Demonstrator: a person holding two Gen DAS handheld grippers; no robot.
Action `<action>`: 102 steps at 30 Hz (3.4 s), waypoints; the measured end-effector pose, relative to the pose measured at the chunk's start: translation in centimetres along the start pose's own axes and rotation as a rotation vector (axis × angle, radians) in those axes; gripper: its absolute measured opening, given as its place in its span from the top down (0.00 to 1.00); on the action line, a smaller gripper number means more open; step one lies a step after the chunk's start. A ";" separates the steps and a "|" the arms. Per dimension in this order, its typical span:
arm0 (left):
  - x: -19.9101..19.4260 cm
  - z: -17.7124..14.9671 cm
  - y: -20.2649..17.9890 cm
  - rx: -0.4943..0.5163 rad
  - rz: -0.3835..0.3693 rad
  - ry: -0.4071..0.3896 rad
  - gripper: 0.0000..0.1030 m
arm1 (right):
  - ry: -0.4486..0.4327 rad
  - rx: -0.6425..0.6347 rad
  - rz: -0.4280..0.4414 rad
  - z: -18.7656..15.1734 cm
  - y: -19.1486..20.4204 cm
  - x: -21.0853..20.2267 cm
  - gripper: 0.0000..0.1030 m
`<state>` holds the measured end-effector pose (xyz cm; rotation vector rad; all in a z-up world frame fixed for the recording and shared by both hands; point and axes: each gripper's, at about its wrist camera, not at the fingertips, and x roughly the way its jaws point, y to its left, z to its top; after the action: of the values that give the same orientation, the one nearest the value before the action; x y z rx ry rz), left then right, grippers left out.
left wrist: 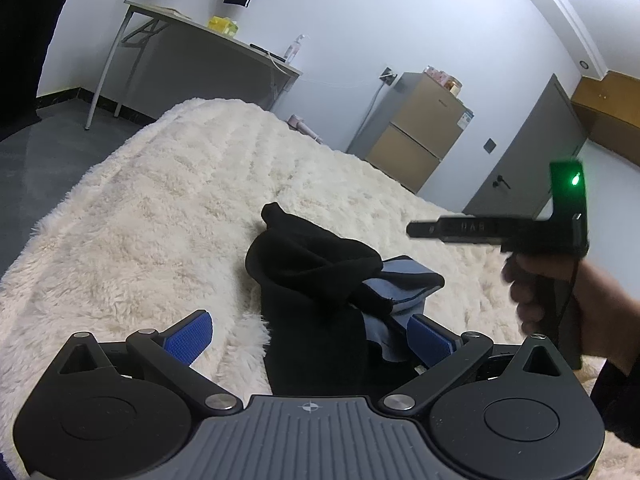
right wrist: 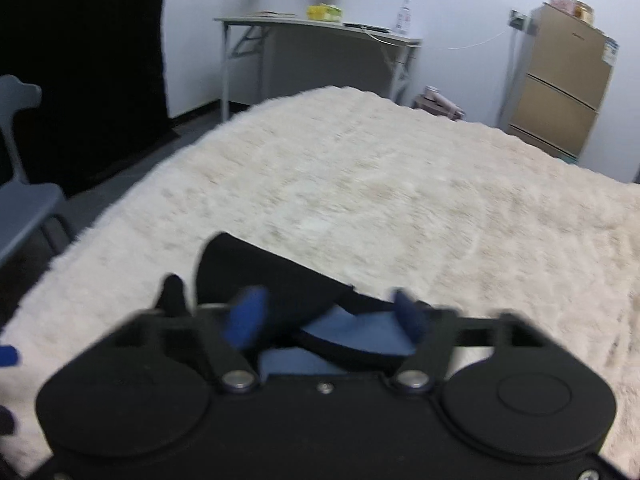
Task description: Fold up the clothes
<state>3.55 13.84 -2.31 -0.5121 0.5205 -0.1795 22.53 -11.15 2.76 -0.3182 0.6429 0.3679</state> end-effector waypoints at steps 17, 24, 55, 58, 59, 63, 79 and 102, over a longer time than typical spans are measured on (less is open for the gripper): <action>-0.4 0.0 0.0 -0.005 -0.004 -0.011 0.00 | 0.087 -0.004 0.024 -2.3 1.6 2.9 0.98; -0.4 0.0 -0.1 0.001 -0.010 -0.009 0.00 | -0.034 0.015 -0.022 0.1 -0.6 -1.5 0.98; -0.1 0.1 -0.1 -0.003 -0.010 -0.001 0.00 | 0.080 -0.130 0.028 -2.3 3.2 3.0 0.98; -0.1 0.0 -0.2 0.003 -0.010 0.002 0.00 | 0.017 -0.114 0.009 -1.1 2.3 1.0 0.98; -0.1 0.0 -0.3 0.005 -0.010 0.003 0.00 | 0.000 -0.107 0.003 -0.7 1.9 0.4 0.98; -0.2 -0.1 -0.2 0.002 -0.010 0.001 0.00 | -0.073 -0.069 -0.027 0.9 0.0 -2.2 0.98; -0.4 -0.1 -0.3 0.006 -0.009 0.002 0.00 | -0.242 0.132 -0.245 4.6 -11.7 -9.3 0.98; 0.0 -0.1 -0.2 0.001 -0.005 0.006 0.00 | -0.180 0.152 -0.330 -3.0 -10.1 -2.7 0.14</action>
<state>3.52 13.59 -2.27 -0.5120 0.5248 -0.1862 23.31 -21.95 3.90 -0.2373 0.4292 0.0303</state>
